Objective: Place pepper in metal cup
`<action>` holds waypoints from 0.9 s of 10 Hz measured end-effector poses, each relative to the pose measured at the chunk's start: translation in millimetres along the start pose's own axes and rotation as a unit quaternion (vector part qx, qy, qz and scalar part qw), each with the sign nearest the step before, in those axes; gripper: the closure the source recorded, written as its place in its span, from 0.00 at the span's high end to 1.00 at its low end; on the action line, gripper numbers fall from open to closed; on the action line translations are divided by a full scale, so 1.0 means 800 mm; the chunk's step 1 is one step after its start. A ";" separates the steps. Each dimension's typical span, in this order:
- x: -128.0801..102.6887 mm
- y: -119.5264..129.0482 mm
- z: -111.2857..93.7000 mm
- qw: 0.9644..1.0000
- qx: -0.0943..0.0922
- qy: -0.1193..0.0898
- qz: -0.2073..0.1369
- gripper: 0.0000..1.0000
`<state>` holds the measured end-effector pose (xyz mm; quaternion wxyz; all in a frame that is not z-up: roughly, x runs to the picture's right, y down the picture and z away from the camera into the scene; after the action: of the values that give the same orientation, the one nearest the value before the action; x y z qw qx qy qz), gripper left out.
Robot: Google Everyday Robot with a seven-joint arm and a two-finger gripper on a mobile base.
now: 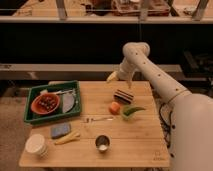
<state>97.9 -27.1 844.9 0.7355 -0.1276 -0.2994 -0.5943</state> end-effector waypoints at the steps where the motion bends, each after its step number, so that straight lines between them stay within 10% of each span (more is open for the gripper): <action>1: -0.004 0.006 -0.003 1.000 0.004 0.003 -0.001 0.80; 9: -0.045 0.072 -0.022 0.999 -0.007 0.042 0.010 0.80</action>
<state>153.5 7.3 819.0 0.7524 -0.1107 -0.2625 -0.5939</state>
